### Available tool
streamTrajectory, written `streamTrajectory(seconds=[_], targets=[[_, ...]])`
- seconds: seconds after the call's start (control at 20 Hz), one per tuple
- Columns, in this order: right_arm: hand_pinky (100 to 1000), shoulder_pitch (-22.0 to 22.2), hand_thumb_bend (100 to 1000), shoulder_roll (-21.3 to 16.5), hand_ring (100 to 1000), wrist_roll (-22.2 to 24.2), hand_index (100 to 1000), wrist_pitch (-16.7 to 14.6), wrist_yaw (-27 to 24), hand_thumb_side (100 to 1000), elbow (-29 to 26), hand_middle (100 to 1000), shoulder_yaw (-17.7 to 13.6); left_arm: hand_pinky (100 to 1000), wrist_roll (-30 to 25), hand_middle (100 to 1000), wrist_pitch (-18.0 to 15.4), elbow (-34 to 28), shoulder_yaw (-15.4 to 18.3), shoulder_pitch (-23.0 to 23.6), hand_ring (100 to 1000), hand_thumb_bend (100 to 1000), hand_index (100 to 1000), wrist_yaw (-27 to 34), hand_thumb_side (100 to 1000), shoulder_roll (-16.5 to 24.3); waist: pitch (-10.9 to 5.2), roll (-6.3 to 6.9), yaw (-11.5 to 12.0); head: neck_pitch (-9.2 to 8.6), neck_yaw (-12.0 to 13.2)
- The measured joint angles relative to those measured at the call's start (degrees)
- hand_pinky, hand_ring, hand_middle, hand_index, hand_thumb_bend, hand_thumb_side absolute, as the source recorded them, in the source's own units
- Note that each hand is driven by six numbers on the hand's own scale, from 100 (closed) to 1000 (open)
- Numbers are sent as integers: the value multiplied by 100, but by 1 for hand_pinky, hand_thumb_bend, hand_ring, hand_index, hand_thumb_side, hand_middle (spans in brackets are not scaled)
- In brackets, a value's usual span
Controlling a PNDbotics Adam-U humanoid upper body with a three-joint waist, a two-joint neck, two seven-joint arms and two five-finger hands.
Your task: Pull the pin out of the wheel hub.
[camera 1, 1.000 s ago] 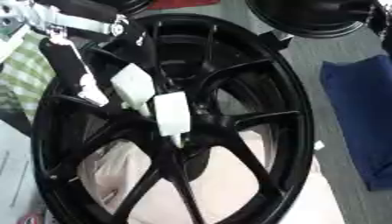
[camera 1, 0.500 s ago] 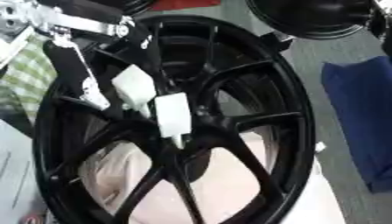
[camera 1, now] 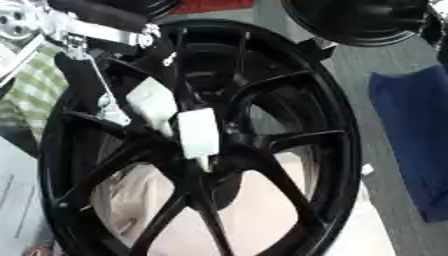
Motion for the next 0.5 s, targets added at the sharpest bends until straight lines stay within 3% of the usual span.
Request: streamTrajectory(seconds=[0.15, 0.5], targets=[[903, 1, 100, 1, 839, 0, 714, 0, 0, 783, 1, 755, 0, 666, -18, 336, 65, -29, 26, 0, 562, 259, 411, 142, 100, -4, 3, 0, 0, 0, 4], [903, 5, 100, 2, 839, -2, 714, 2, 0, 785, 2, 755, -1, 625, -54, 275, 270, -100, 374, -44, 522, 281, 349, 508, 100, -2, 3, -11, 7, 2, 9]])
